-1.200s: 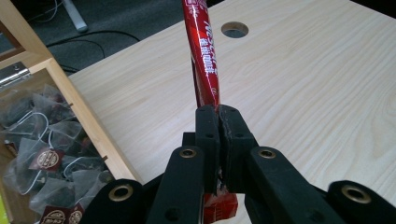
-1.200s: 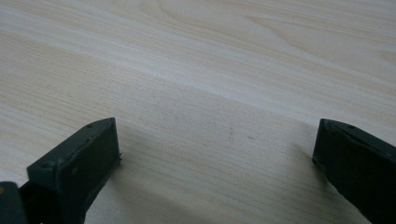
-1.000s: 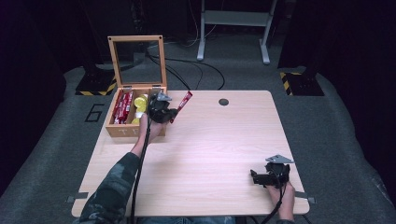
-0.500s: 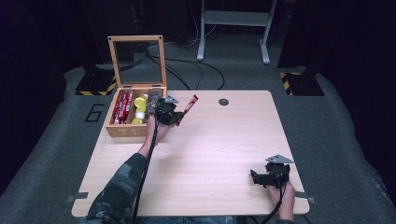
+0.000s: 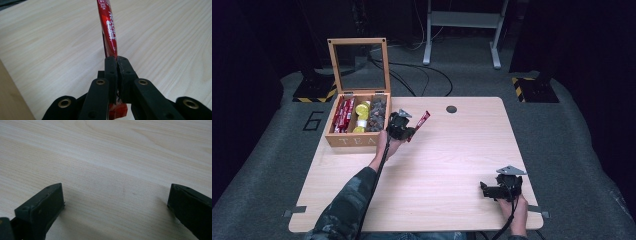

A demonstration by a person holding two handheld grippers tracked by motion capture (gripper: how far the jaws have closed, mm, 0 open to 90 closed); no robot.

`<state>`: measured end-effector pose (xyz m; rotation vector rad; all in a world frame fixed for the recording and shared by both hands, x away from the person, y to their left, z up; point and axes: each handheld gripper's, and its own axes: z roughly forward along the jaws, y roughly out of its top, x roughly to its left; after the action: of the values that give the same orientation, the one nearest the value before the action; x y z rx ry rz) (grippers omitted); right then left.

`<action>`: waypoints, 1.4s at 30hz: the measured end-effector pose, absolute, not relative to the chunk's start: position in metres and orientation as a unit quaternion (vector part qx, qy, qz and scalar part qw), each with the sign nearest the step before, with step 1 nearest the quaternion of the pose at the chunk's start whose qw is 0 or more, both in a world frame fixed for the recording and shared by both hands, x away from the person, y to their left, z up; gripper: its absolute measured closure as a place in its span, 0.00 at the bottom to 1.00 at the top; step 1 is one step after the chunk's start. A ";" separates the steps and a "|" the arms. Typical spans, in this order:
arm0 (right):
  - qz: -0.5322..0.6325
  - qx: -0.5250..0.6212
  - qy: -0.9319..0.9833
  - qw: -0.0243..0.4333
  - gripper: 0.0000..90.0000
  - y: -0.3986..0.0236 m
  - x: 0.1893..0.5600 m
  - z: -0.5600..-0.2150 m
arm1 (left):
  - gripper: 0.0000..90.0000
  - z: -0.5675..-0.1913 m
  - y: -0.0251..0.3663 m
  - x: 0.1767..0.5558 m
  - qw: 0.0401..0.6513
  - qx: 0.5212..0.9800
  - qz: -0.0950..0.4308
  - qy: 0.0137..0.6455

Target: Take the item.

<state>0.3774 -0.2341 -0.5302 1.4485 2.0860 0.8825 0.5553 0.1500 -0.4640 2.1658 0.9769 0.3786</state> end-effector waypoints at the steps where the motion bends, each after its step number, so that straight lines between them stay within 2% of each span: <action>1: 0.320 0.525 0.756 0.225 0.00 -0.234 0.377 -0.530 | 0.96 -0.467 0.148 0.556 0.360 0.840 0.144 0.379; 18: 0.320 0.525 0.756 0.225 0.00 -0.234 0.377 -0.530 | 0.96 -0.499 0.131 0.555 0.341 0.847 0.111 0.392; 22: 0.320 0.525 0.756 0.225 0.00 -0.234 0.377 -0.530 | 0.93 -0.501 0.130 0.555 0.339 0.847 0.110 0.394; 26: 0.320 0.523 0.757 0.225 0.00 -0.234 0.377 -0.530 | 0.81 -0.502 0.130 0.554 0.342 0.844 0.108 0.398; 35: 0.320 0.523 0.757 0.224 0.00 -0.234 0.377 -0.530 | 0.40 -0.491 0.132 0.545 0.348 0.839 0.101 0.405; 38: 0.320 0.523 0.757 0.224 0.00 -0.234 0.377 -0.530 | 0.30 -0.481 0.136 0.537 0.351 0.844 0.105 0.392; 42: 0.320 0.524 0.757 0.225 0.00 -0.234 0.377 -0.530 | 0.25 -0.468 0.146 0.527 0.364 0.843 0.114 0.380</action>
<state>0.3772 -0.2341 -0.5302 1.4448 2.0882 0.8828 0.5270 0.1463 -0.4679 2.1690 0.9775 0.2931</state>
